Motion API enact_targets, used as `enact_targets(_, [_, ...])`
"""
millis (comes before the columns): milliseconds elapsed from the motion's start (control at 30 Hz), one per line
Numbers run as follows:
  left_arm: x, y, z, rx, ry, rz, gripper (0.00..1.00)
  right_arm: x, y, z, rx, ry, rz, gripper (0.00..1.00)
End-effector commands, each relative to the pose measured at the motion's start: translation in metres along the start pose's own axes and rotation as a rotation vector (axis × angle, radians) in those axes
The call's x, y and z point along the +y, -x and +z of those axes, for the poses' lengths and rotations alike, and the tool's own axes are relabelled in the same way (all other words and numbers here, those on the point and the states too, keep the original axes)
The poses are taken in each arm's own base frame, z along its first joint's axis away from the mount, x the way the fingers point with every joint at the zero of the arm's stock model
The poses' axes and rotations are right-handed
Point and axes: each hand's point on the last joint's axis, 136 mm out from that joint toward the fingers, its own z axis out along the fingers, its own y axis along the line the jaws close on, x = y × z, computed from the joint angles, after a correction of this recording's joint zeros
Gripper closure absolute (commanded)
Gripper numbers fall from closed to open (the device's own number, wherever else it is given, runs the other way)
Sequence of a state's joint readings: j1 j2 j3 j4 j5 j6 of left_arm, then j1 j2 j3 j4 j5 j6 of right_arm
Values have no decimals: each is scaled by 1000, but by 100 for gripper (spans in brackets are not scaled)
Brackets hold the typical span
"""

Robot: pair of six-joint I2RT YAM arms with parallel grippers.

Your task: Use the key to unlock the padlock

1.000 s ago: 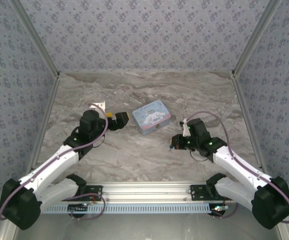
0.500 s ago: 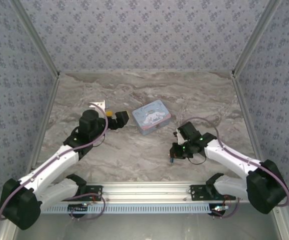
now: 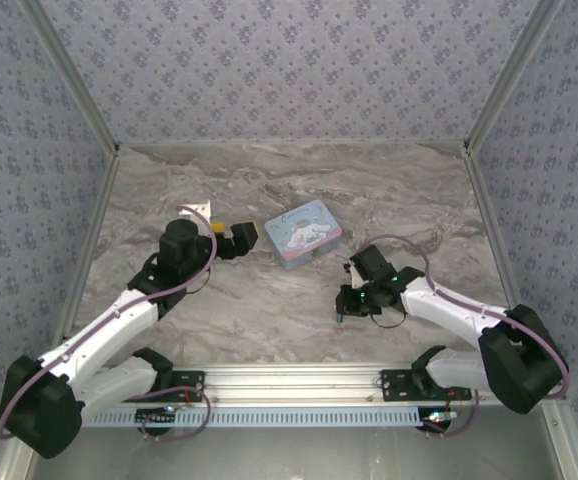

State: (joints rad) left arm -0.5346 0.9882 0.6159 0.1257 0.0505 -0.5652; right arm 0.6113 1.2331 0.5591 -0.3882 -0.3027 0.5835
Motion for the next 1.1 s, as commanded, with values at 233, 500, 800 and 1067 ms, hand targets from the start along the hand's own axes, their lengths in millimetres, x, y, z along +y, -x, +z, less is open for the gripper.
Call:
enact_targets(233, [2,6,3,-11,16,-2,0,-8,2,19,1,-18,12,85])
enact_targets(500, [3,5,3,-4,22,2,1,-11,3,17,-15,-30,12,74])
enact_targets(800, [3,7,1,-10,27,4,1,-9,24,-14,-149,-54,-26,60])
enact_targets(1067, [6,12,-5,-41,46,5,1,-6,57,-64,-431,-31,-46,33])
